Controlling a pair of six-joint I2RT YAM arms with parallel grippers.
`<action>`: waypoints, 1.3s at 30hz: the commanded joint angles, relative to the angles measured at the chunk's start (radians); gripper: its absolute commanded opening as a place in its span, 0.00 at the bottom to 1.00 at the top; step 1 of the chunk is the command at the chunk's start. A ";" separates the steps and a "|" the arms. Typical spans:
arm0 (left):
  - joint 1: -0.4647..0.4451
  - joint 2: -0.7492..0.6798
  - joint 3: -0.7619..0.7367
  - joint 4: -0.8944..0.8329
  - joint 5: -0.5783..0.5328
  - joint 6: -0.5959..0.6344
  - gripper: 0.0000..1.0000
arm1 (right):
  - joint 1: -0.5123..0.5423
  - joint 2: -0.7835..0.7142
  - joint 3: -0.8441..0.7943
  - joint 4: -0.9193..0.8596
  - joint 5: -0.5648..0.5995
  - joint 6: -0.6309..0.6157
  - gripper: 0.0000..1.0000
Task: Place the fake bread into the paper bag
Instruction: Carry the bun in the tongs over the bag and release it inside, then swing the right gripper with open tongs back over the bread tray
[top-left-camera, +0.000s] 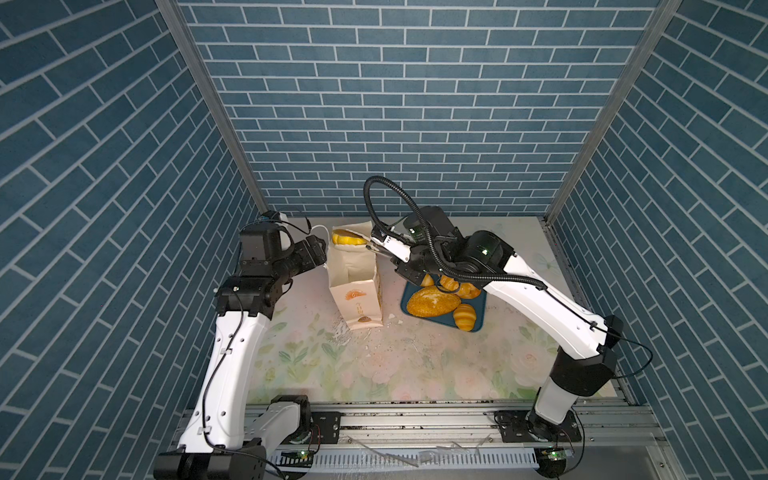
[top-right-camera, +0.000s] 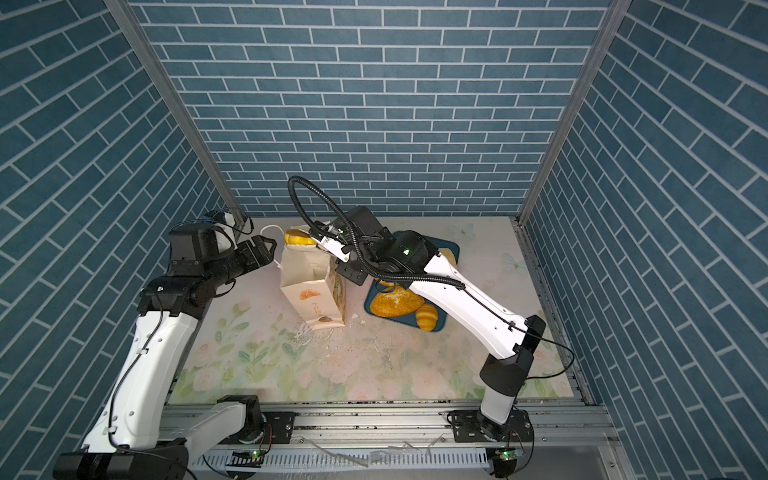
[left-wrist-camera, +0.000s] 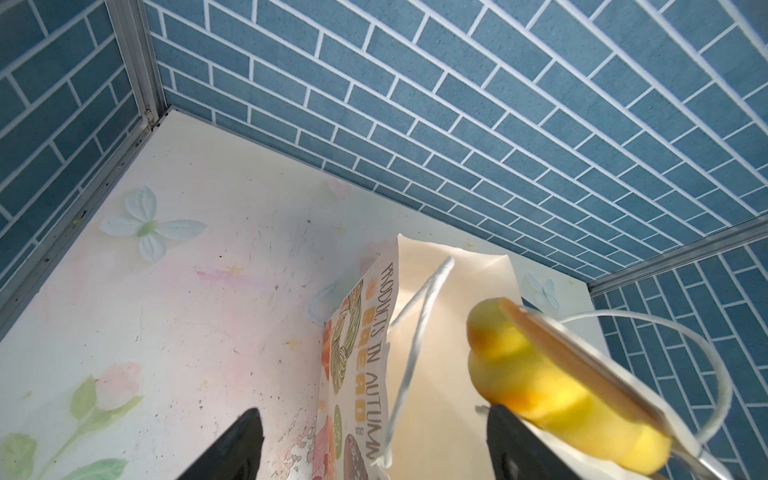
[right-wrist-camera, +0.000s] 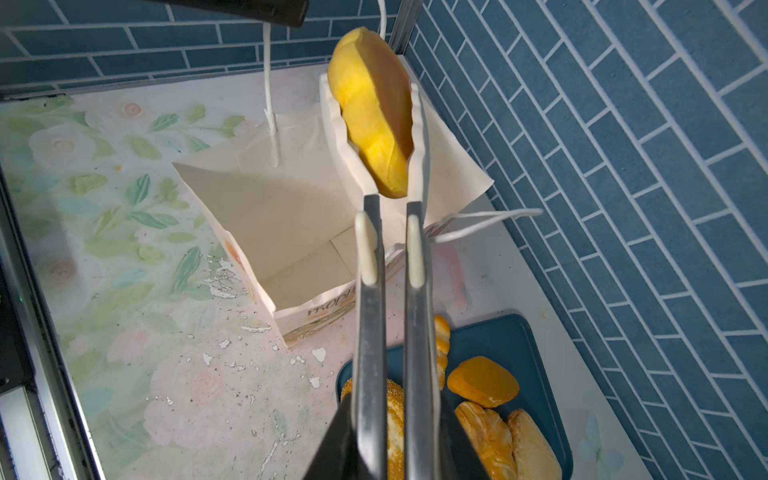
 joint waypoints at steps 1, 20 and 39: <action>-0.004 -0.006 0.019 -0.009 0.010 0.011 0.86 | 0.011 0.001 -0.011 0.005 0.035 -0.045 0.29; -0.003 -0.018 0.015 -0.016 0.010 0.015 0.87 | 0.029 -0.056 -0.014 0.096 0.065 -0.050 0.46; -0.009 0.000 0.038 0.004 0.077 0.017 0.87 | -0.056 -0.189 0.015 0.175 0.147 0.001 0.43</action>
